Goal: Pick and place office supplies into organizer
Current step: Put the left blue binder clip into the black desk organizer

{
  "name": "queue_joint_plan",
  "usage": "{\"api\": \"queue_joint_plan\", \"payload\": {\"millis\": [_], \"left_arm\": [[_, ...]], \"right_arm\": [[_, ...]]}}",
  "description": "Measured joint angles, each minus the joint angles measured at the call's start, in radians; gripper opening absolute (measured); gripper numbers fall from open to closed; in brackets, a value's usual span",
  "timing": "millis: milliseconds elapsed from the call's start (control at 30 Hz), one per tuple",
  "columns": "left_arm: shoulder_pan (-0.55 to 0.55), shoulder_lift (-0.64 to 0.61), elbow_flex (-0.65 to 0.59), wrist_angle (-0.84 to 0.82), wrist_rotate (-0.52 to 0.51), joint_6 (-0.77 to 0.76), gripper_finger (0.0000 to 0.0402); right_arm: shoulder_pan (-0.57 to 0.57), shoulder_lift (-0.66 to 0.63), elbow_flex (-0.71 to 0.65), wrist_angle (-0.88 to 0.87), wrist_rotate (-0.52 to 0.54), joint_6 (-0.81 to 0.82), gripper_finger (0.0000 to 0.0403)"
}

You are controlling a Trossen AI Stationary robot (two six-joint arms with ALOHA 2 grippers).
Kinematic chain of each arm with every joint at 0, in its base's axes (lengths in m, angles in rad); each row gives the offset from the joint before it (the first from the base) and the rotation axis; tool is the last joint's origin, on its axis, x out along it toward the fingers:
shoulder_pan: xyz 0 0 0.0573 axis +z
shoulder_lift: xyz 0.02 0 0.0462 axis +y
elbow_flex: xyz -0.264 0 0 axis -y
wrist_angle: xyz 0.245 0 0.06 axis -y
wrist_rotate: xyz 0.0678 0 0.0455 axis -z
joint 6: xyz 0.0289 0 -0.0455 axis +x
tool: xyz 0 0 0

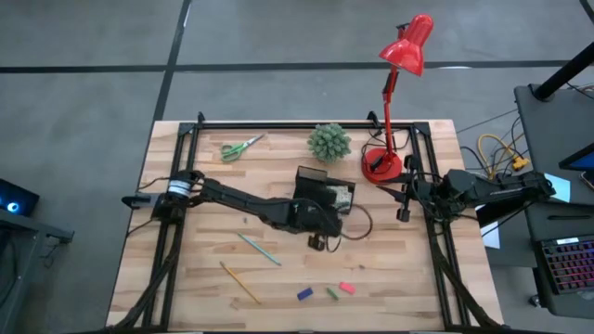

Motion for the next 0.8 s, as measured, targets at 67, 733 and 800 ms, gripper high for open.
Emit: {"api": "queue_joint_plan", "payload": {"millis": [67,733,800], "left_arm": [[-0.018,-0.023,-0.008,-0.063,0.001,-0.046,0.0103],[-0.070,-0.247,-0.225,-0.515,0.008,-0.565,0.0102],[-0.055,-0.295,-0.277,-0.510,0.006,-0.661,0.0102]], "right_arm": [[0.000,0.000,0.000,0.000,0.000,0.000,0.0052],[0.000,0.001,0.000,-0.001,0.000,0.001,0.0052],[0.000,0.001,0.000,-0.001,0.000,0.012,0.0052]]}}
